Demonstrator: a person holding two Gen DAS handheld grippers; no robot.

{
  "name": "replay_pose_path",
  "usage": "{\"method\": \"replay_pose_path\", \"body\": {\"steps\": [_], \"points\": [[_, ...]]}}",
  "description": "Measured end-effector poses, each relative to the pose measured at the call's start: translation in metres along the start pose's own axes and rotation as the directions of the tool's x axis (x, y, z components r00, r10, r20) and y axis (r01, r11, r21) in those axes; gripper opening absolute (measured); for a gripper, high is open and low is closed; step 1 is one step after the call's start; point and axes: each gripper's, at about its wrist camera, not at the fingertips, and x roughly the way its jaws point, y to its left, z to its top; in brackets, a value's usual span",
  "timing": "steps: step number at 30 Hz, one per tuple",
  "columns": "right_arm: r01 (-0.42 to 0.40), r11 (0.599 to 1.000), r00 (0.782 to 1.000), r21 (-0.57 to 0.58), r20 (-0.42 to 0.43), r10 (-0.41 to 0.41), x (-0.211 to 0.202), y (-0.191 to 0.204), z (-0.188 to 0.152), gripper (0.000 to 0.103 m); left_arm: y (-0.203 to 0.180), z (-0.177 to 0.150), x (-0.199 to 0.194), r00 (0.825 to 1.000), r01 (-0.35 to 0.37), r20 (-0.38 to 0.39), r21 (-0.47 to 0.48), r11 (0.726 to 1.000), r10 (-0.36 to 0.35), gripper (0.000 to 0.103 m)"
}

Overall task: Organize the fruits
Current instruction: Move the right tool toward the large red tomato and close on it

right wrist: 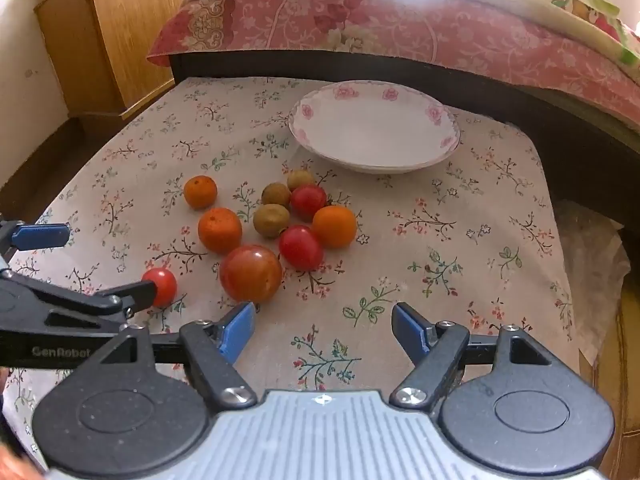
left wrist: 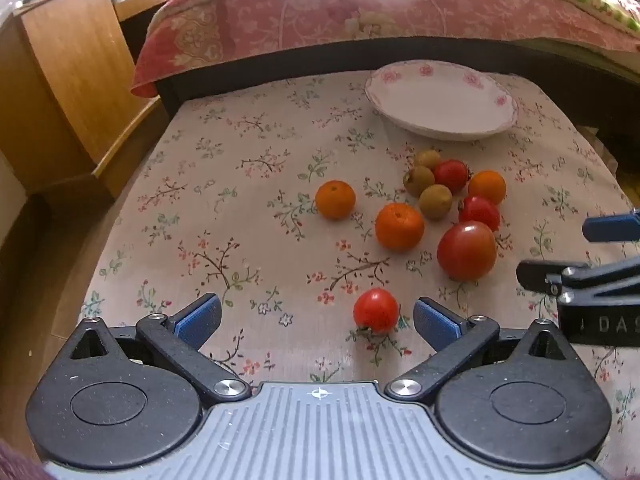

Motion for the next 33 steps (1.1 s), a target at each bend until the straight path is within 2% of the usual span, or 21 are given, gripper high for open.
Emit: {"method": "replay_pose_path", "body": {"steps": [19,28,33], "points": [[-0.006,1.0,1.0,0.008,-0.009,0.006,0.013,-0.003,0.011,0.077,-0.007,-0.001,0.015,0.999,0.032,-0.025,0.045,0.998,-0.031,0.103],[-0.04,0.999,0.999,-0.025,0.01,0.04,0.019,0.007,0.018,0.077,-0.006,0.0,0.018,0.999,0.043,-0.029,0.046,0.998,-0.042,0.103],[-0.086,0.996,0.996,-0.039,0.006,0.086,0.025,0.014,0.021,0.078,-0.006,0.0,0.019,0.999,0.047,-0.025,0.049,0.998,-0.046,0.103]]}}
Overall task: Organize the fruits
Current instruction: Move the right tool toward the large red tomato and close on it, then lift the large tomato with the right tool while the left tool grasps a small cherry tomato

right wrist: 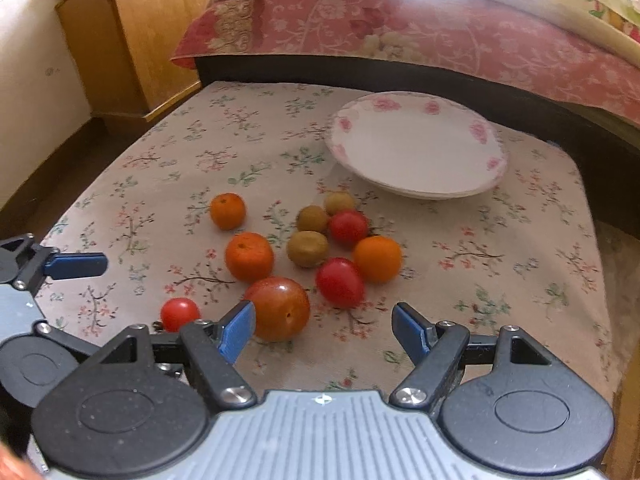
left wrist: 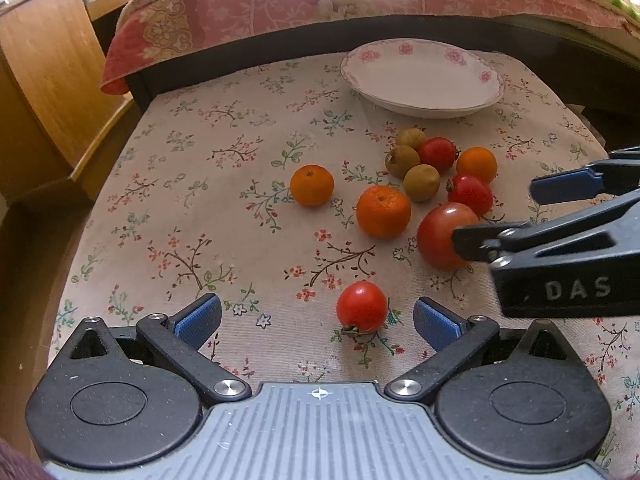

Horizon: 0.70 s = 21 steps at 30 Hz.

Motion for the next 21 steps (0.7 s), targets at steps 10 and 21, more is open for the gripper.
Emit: {"method": "replay_pose_path", "body": {"steps": [10,21], "points": [[-0.084,0.996,0.996,0.006,-0.031,0.084,0.017,0.009,0.007,0.077,0.003,-0.003,0.005,1.0,0.016,-0.009,0.006,1.0,-0.016,0.103],[-0.174,0.984,0.98,0.039,-0.092,0.177,0.032,0.013,0.005,0.044,0.01,-0.006,0.007,0.996,0.084,0.004,-0.025,0.996,-0.084,0.101]]}}
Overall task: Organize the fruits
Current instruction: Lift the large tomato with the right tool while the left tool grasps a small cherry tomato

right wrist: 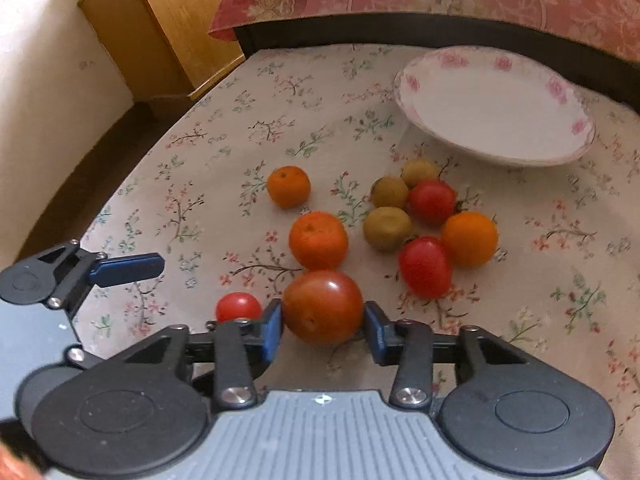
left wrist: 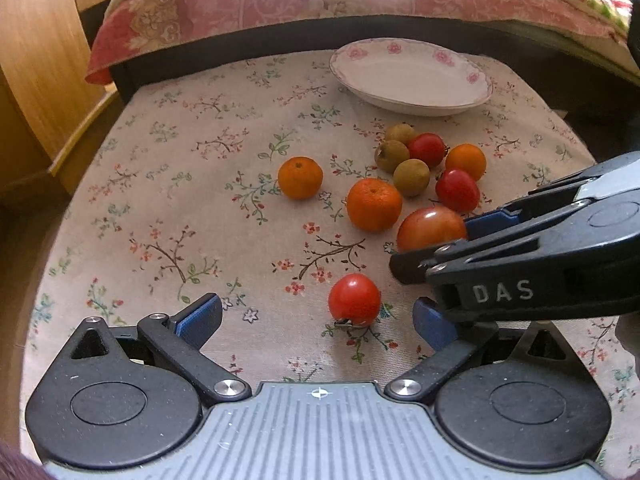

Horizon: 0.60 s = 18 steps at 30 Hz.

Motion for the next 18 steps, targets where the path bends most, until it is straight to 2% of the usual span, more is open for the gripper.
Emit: {"method": "replay_pose_path", "body": {"steps": [4,6,9,18], "points": [[0.008,1.0,1.0,0.008,0.0,-0.008,-0.003,-0.003,0.0,0.044,-0.003,0.001,0.003,1.0,0.001,0.002,0.015,1.0,-0.001,0.093],[0.008,1.0,1.0,0.008,0.001,-0.008,-0.006,-0.005,-0.001,0.044,-0.004,0.002,0.004,1.0,0.014,0.003,0.018,1.0,-0.014,0.081],[0.011,1.0,1.0,0.013,0.011,-0.011,-0.014,-0.008,-0.004,0.044,-0.003,0.004,0.007,0.999,0.039,-0.007,0.007,0.999,-0.039,0.07],[0.044,0.999,0.999,0.026,-0.001,-0.044,-0.025,-0.02,-0.017,0.044,-0.007,0.003,0.01,0.999,0.034,0.008,0.016,0.999,-0.034,0.068]]}}
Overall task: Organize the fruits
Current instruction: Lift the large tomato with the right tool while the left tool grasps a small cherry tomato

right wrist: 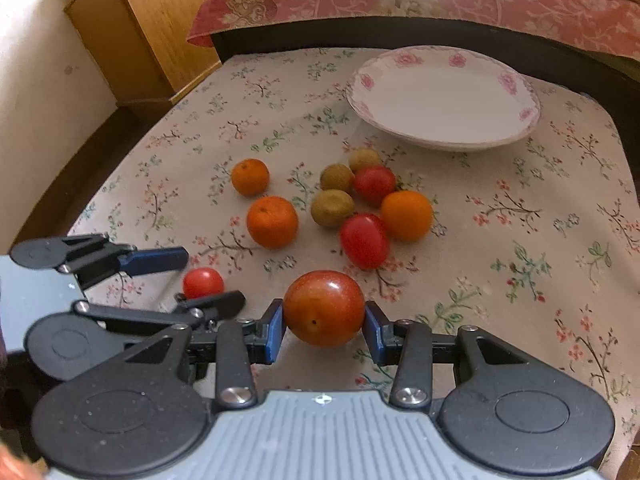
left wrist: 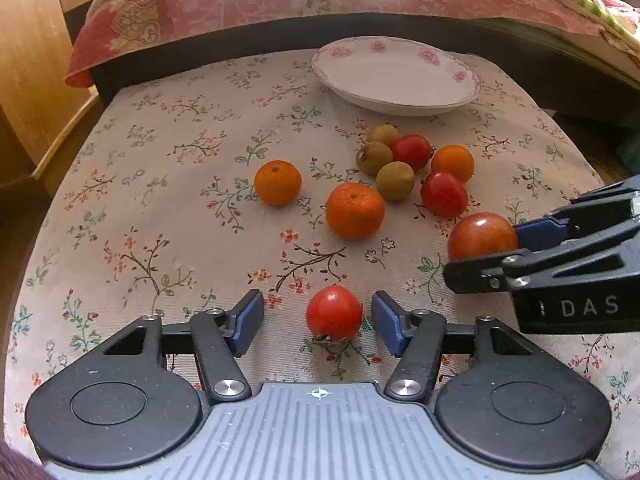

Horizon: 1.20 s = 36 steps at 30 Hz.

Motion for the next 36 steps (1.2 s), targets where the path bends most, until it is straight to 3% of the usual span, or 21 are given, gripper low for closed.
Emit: {"method": "replay_pose_path", "body": {"steps": [7,8,12,14,20,24,32,36], "points": [[0.024,1.0,1.0,-0.01,-0.005,-0.024,-0.002,-0.003,-0.006,0.044,0.001,-0.002,0.0,1.0,-0.008,0.003,-0.01,1.0,0.009,0.074],[0.028,1.0,1.0,-0.01,-0.005,-0.028,-0.003,-0.003,-0.007,0.044,0.001,-0.002,-0.001,1.0,-0.008,0.002,-0.01,1.0,0.008,0.071],[0.035,0.999,0.999,-0.012,-0.006,-0.035,-0.005,-0.006,-0.011,0.044,-0.009,-0.001,-0.005,1.0,0.011,0.008,0.042,0.999,-0.012,0.044],[0.037,0.999,0.999,-0.006,-0.014,-0.037,-0.007,-0.007,-0.012,0.044,-0.014,0.0,-0.006,1.0,0.021,0.004,0.058,0.998,-0.022,0.036],[0.048,0.999,0.999,0.005,-0.024,-0.048,-0.012,-0.013,-0.014,0.044,-0.019,0.003,-0.006,0.999,0.017,-0.033,0.072,0.997,-0.015,0.036],[0.055,0.998,0.998,0.012,-0.02,-0.055,-0.014,-0.016,-0.012,0.044,-0.02,0.008,-0.005,0.998,0.053,-0.038,0.056,0.997,-0.05,0.035],[0.047,0.998,0.998,0.031,0.04,-0.048,-0.028,-0.017,0.003,0.044,-0.022,0.034,-0.011,0.994,0.107,0.01,0.032,0.994,-0.108,0.035],[0.062,0.997,0.996,0.042,0.06,-0.064,-0.03,-0.021,0.013,0.044,-0.024,0.051,-0.009,0.994,0.102,0.033,0.041,0.994,-0.103,0.035]]}}
